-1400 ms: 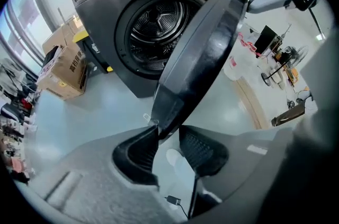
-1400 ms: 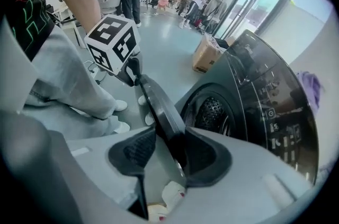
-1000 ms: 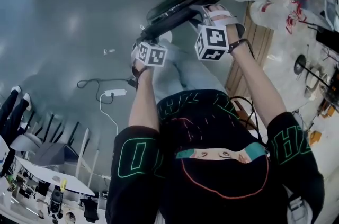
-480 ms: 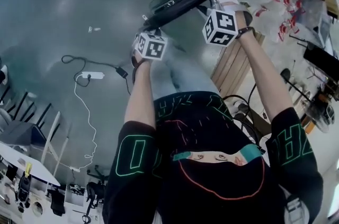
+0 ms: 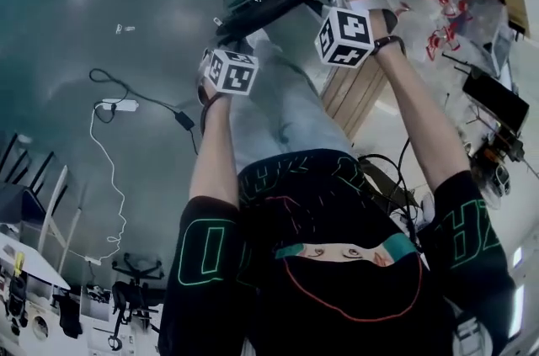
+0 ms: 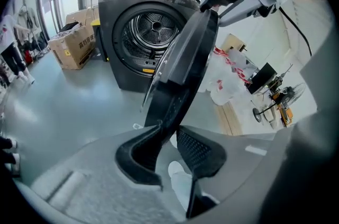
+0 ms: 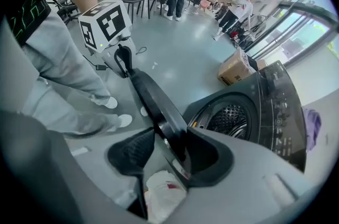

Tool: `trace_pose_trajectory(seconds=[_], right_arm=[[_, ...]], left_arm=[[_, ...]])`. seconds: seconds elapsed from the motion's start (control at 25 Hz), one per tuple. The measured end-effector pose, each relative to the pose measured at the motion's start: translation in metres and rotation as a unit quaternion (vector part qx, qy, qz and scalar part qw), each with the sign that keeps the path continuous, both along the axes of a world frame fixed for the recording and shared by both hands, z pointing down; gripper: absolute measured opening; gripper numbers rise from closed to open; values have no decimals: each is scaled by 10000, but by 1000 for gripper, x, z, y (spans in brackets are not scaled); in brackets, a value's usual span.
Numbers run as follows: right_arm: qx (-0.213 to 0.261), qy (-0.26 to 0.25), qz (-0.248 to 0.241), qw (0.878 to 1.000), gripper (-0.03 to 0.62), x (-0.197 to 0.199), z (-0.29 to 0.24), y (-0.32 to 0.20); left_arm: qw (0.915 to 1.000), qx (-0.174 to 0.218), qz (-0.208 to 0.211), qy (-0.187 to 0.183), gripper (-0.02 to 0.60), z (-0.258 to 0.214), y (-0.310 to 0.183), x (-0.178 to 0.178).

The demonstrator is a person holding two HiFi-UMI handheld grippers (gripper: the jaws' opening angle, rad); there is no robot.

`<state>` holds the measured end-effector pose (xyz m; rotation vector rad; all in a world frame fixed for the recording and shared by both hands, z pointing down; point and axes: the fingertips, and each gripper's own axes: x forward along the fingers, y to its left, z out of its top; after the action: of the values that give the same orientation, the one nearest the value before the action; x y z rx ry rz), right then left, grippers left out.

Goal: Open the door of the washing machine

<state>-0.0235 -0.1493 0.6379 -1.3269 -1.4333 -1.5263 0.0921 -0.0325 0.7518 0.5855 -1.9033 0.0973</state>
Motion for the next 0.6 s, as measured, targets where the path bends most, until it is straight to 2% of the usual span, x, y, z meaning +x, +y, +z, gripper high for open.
trace_pose_trajectory(seconds=[0.28,0.52,0.6], right_arm=[[-399,-26,-438,9982,186,8,-1,-6],[-711,53,-1022,9922,186,19,-1,-24],[-698,72,-1257,9896,186,29,-3,-30]], left_arm=[[9955,-351,-878,-39,92,2,-12,12],[9854,-599,-1592,107,101,7,-39,30],[9825,-567,-1765,191,103,5,-52,44]])
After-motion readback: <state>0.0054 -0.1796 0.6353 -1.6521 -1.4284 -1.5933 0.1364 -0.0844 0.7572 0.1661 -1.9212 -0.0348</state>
